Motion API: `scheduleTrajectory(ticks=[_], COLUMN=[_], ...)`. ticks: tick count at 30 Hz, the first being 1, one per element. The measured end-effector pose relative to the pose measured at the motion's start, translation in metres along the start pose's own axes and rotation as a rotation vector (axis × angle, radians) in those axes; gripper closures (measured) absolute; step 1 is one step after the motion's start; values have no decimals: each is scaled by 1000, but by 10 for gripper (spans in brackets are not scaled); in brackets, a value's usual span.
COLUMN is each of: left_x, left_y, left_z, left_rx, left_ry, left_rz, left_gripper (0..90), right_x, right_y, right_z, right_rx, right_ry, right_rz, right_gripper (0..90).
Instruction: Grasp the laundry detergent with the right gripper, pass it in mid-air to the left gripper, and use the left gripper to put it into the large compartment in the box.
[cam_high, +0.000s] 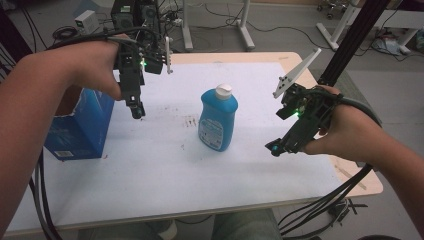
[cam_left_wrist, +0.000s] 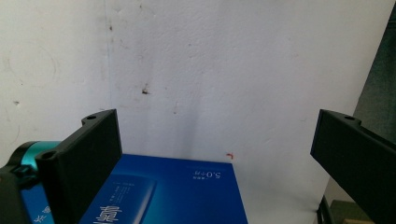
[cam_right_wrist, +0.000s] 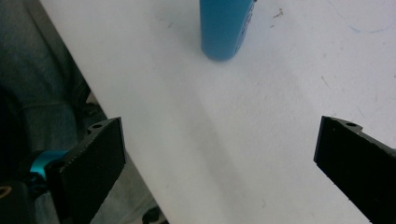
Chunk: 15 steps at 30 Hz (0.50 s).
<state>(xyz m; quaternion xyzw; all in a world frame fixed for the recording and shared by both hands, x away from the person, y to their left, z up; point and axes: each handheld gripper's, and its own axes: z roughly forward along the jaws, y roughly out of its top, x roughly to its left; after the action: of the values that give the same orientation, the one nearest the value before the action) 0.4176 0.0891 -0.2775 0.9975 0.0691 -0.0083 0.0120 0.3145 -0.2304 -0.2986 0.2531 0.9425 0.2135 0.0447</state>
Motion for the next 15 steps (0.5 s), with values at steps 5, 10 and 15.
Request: scheduleTrajectory(ticks=[5, 10, 15], left_x=[3, 2, 1], left_y=[-3, -4, -5], left_z=[0, 0, -2], left_rx=[-12, -12, -15], left_ry=[0, 0, 4], left_rz=[0, -2, 7], left_gripper=[18, 18, 18], right_x=[-4, -7, -7], right_y=[-1, 0, 4], right_z=[21, 39, 53], right_rx=[-113, -184, -218], right_ry=[4, -4, 4], right_rz=[62, 95, 115], right_gripper=[13, 13, 13])
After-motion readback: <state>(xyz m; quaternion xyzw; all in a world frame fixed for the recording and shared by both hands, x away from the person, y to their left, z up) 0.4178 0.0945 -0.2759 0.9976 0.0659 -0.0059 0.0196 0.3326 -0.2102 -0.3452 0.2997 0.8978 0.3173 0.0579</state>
